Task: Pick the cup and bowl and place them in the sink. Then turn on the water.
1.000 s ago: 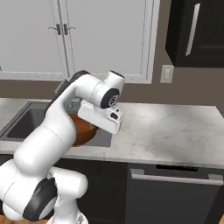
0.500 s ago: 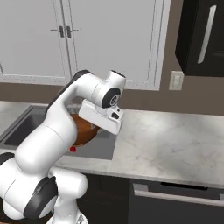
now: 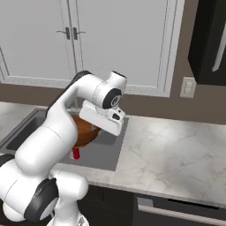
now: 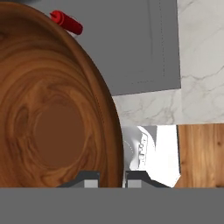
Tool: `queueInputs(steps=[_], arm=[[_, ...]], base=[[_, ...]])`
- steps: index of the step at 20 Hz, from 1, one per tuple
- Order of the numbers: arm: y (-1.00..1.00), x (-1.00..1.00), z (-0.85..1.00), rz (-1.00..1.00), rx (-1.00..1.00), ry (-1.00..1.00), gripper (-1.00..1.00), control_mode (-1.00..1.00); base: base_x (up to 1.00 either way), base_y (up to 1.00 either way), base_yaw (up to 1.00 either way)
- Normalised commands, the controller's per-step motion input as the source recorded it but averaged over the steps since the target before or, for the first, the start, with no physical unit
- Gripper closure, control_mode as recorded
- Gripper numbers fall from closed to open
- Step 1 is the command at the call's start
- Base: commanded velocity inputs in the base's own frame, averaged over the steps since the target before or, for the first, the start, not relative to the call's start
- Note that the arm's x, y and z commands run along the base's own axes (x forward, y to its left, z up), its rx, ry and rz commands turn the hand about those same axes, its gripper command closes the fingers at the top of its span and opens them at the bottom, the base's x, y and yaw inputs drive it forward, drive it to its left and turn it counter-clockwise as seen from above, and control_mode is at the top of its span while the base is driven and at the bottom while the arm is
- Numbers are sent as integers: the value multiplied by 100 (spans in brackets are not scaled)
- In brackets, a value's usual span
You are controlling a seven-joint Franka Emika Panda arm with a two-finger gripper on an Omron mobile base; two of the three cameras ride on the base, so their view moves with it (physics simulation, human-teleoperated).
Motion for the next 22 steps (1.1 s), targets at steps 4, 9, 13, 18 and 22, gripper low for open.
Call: queueInputs(steps=[4,9,13,18,22], arm=[[0,0,0,0,0,0,100,100],[0,0,0,0,0,0,100,100],[0,0,0,0,0,0,100,100],[0,0,0,0,0,0,100,100],[0,0,0,0,0,0,100,100]], base=[[29,-23,13],[38,-24,12],[35,-19,11],[46,-12,6],[18,-6,4]])
